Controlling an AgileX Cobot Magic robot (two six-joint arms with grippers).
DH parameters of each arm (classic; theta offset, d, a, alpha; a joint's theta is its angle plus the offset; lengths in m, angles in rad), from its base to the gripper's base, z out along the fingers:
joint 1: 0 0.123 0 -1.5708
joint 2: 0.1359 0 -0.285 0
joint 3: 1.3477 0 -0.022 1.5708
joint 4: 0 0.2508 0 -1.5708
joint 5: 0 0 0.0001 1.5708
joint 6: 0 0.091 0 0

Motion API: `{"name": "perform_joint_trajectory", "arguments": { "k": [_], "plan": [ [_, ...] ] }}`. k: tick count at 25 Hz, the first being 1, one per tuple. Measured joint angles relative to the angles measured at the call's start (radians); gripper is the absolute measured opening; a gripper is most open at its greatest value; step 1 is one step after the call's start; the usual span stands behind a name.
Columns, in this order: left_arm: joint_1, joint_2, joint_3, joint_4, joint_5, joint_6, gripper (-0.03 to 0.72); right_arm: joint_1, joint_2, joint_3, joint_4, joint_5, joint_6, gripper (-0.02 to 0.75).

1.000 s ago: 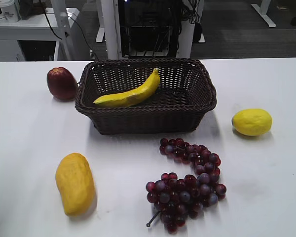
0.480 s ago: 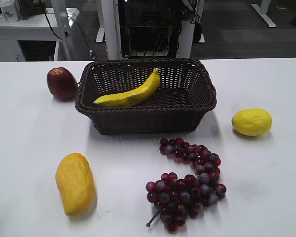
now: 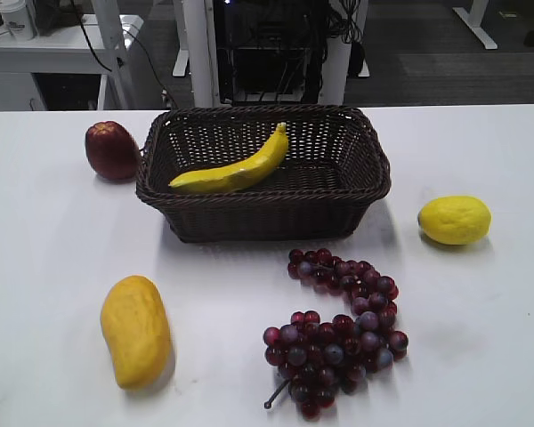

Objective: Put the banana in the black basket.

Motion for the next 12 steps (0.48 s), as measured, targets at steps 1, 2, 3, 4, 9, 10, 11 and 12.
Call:
{"name": "perform_joint_trajectory", "arguments": {
  "k": [1,2,3,4,9,10,11,12],
  "plan": [
    [0.0,-0.023,0.012,0.0,-0.002,0.0,0.571,0.0,0.0,0.0,0.0,0.0,0.0,0.44],
    [0.0,-0.043,0.025,0.0,-0.003,0.0,0.571,0.0,0.0,0.0,0.0,0.0,0.0,0.44],
    [0.0,-0.067,0.036,0.0,-0.004,0.0,0.571,0.0,0.0,0.0,0.0,0.0,0.0,0.44],
    [0.0,-0.091,0.048,0.0,-0.007,0.0,0.571,0.0,0.0,0.0,0.0,0.0,0.0,0.44],
    [0.0,-0.205,0.097,-0.012,-0.038,0.0,0.571,0.0,0.0,0.0,0.0,0.0,0.0,0.44],
    [0.0,-0.229,0.098,-0.013,-0.042,0.0,0.571,0.0,0.0,0.0,0.0,0.0,0.0,0.44],
    [0.0,-0.254,0.098,-0.014,-0.045,0.0,0.571,0.0,0.0,0.0,0.0,0.0,0.0,0.44],
    [0.0,-0.274,0.098,-0.014,-0.048,0.0,0.571,0.0,0.0,0.0,0.0,0.0,0.0,0.44]
  ]
}}
